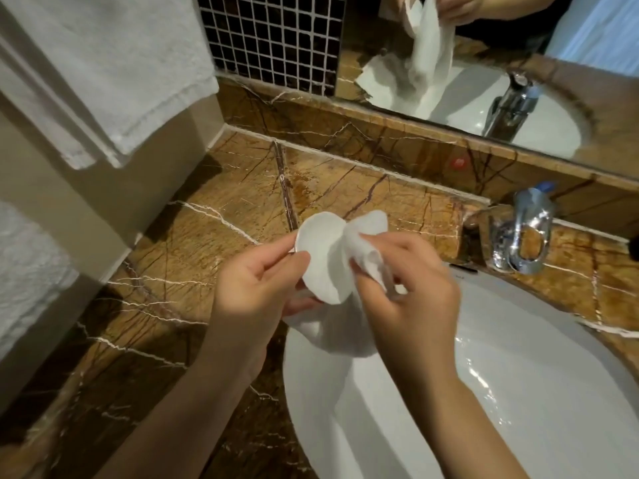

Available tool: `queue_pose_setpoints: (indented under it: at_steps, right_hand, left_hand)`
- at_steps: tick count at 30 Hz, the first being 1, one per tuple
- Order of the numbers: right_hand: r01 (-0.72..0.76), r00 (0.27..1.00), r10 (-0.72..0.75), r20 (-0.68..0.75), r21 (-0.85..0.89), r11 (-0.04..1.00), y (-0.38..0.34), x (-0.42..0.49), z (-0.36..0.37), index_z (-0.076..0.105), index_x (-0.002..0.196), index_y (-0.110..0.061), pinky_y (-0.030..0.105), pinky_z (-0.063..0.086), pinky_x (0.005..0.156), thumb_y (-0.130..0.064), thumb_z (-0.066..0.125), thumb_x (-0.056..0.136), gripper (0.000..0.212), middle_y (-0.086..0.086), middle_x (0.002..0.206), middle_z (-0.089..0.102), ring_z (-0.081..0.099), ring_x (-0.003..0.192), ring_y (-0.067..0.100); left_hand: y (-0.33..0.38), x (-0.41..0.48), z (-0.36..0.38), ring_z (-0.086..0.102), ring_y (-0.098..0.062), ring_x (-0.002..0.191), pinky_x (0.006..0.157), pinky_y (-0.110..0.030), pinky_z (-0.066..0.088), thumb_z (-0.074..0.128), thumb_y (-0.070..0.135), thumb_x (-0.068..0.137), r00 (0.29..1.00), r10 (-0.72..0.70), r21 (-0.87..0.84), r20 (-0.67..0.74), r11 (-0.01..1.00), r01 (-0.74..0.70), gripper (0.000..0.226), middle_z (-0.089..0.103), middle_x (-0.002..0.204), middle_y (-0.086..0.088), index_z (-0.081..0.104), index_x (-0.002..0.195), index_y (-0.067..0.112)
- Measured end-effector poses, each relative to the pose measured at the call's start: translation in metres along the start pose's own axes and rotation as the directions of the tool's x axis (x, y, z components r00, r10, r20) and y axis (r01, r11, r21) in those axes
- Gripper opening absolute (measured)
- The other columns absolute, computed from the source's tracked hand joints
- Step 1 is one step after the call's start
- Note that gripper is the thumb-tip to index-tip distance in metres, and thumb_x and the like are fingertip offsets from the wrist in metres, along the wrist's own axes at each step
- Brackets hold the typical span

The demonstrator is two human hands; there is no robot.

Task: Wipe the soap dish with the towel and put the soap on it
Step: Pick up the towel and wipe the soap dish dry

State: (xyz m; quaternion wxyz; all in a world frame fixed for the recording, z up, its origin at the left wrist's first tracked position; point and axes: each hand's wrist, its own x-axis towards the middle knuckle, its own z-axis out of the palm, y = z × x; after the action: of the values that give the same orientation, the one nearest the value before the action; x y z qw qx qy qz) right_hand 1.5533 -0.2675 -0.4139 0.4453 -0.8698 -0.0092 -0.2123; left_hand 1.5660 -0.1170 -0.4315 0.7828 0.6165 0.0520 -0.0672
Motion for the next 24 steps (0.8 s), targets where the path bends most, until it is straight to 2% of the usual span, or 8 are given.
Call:
queue_pose_setpoints:
  at_steps: [4,7,10,13,15,16,19,24]
  right_hand:
    - [0.034,0.982,-0.018,0.186,-0.088,0.996,0.005,0.005,0.014,0.071,0.103,-0.014,0.013,0.035,0.073,-0.011,0.057,0.084,0.024,-0.001,0.099,0.063,0.048,0.088,0.005]
    - [0.082,0.943,-0.026,0.332,-0.157,0.984,0.008,0.009,0.021,0.067,0.103,-0.009,0.023,0.036,0.074,-0.015,0.05,0.085,0.025,0.005,0.105,0.062,0.049,0.091,0.015]
    - [0.117,0.942,-0.028,0.335,-0.249,0.961,0.015,0.009,0.021,0.065,0.104,-0.005,0.028,0.038,0.075,-0.005,0.051,0.086,0.024,0.01,0.104,0.061,0.052,0.096,0.023]
    - [-0.05,0.96,0.112,0.256,-0.237,0.97,0.018,0.006,0.023,0.06,0.096,-0.016,0.02,0.035,0.07,-0.013,0.045,0.09,0.017,-0.007,0.093,0.053,0.043,0.092,0.012]
    - [-0.102,0.96,0.156,0.231,-0.228,0.968,0.019,0.003,0.024,0.057,0.087,-0.013,0.032,0.04,0.068,-0.015,0.04,0.087,0.016,-0.004,0.09,0.051,0.038,0.087,0.013]
    - [-0.088,0.961,0.148,0.235,-0.248,0.965,0.019,0.002,0.023,0.058,0.085,-0.01,0.039,0.042,0.066,-0.013,0.04,0.084,0.017,0.001,0.09,0.054,0.038,0.087,0.016]
    - [0.024,0.95,0.089,0.298,-0.354,0.935,0.021,-0.001,0.018,0.066,0.085,-0.007,0.036,0.041,0.062,-0.001,0.045,0.074,0.025,0.012,0.087,0.062,0.046,0.083,0.027]
    - [0.057,0.926,0.024,0.376,-0.203,0.977,0.02,-0.001,0.011,0.07,0.083,-0.01,0.04,0.044,0.066,0.007,0.053,0.074,0.027,0.011,0.082,0.066,0.055,0.078,0.031]
  left_hand:
    - [-0.001,0.004,0.003,0.074,-0.019,0.082,0.058,-0.029,0.059,0.057,0.005,0.089,0.996,0.076,0.148,0.036,0.986,-0.081,0.031,0.077,0.091,0.0,0.071,0.111,0.023]
    - [-0.004,0.006,0.005,0.073,-0.026,0.08,0.062,-0.043,0.061,0.057,0.005,0.088,0.994,0.106,0.209,0.039,0.972,-0.112,0.033,0.077,0.088,-0.003,0.071,0.112,0.023]
    - [-0.009,0.007,0.013,0.074,-0.02,0.077,0.06,-0.034,0.061,0.055,0.0,0.088,0.993,0.116,0.155,-0.005,0.981,-0.114,0.034,0.077,0.087,-0.002,0.07,0.112,0.019]
    - [-0.016,0.006,0.02,0.074,-0.018,0.077,0.056,-0.024,0.057,0.053,0.0,0.088,0.994,0.085,0.048,-0.064,0.995,-0.082,0.034,0.077,0.088,-0.002,0.07,0.112,0.015]
    - [-0.021,0.006,0.025,0.074,-0.021,0.08,0.056,-0.026,0.058,0.053,0.002,0.088,0.993,0.043,-0.002,-0.111,0.999,-0.044,0.032,0.078,0.09,-0.003,0.07,0.112,0.015]
    - [-0.022,0.006,0.026,0.074,-0.022,0.08,0.056,-0.026,0.058,0.053,0.004,0.089,0.991,0.014,-0.017,-0.13,1.0,-0.017,0.031,0.078,0.089,-0.003,0.069,0.113,0.015]
    - [-0.024,0.01,0.029,0.074,-0.023,0.079,0.054,-0.025,0.058,0.054,0.006,0.089,0.983,-0.068,-0.049,-0.173,0.997,0.06,0.03,0.078,0.088,-0.002,0.069,0.113,0.016]
    - [-0.023,0.012,0.031,0.074,-0.022,0.077,0.052,-0.022,0.057,0.055,0.007,0.091,0.962,-0.125,-0.095,-0.243,0.99,0.104,0.026,0.078,0.088,-0.001,0.072,0.103,0.024]
